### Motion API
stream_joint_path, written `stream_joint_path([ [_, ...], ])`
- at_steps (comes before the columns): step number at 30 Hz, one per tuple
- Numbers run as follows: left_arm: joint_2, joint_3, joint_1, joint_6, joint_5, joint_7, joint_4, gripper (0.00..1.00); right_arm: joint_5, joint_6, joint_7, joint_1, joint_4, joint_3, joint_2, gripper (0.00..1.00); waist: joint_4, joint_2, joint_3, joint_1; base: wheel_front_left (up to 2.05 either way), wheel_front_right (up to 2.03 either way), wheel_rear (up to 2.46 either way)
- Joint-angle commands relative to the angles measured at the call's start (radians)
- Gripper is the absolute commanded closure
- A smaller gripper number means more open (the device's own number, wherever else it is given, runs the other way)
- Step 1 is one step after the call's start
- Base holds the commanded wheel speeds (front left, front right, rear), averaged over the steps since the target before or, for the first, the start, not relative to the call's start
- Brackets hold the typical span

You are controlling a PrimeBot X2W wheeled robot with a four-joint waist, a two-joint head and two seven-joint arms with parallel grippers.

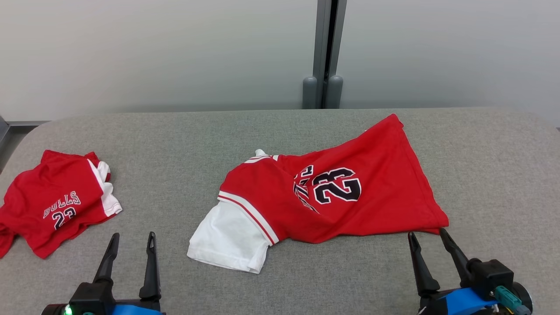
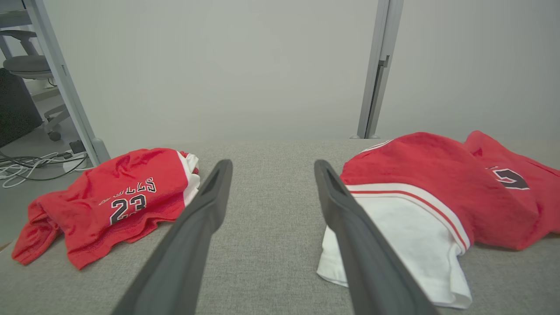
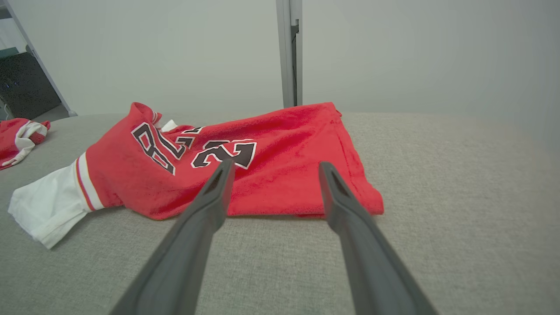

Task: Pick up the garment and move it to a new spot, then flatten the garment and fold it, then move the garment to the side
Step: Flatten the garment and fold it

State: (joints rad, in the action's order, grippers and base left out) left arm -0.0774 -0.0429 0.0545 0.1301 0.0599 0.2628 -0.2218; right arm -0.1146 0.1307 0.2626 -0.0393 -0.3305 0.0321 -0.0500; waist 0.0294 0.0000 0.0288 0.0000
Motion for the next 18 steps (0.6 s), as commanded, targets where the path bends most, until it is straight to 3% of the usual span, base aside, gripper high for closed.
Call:
stream_joint_path([
  [1, -0.001, -0.003, 0.001, 0.001, -0.004, 0.003, 0.001, 0.00, 0.018, 0.000, 0.003, -0.002, -0.017, -0.023, -0.002, 0.00, 0.000, 0.0000, 0.003, 0.0000, 0.00, 0.00, 0.00],
  [9, 0.002, 0.005, -0.018, 0.001, 0.000, 0.003, 0.006, 0.00, 0.113, 0.000, 0.003, -0.097, -0.078, -0.103, -0.013, 0.00, 0.002, 0.0000, 0.021, 0.0000, 0.00, 0.00, 0.00],
  [18, -0.005, 0.021, -0.049, 0.001, 0.011, 0.003, 0.008, 0.00, 0.144, 0.000, 0.003, -0.245, -0.300, -0.121, -0.093, 0.00, 0.025, 0.0000, 0.068, 0.0000, 0.00, 0.00, 0.00],
])
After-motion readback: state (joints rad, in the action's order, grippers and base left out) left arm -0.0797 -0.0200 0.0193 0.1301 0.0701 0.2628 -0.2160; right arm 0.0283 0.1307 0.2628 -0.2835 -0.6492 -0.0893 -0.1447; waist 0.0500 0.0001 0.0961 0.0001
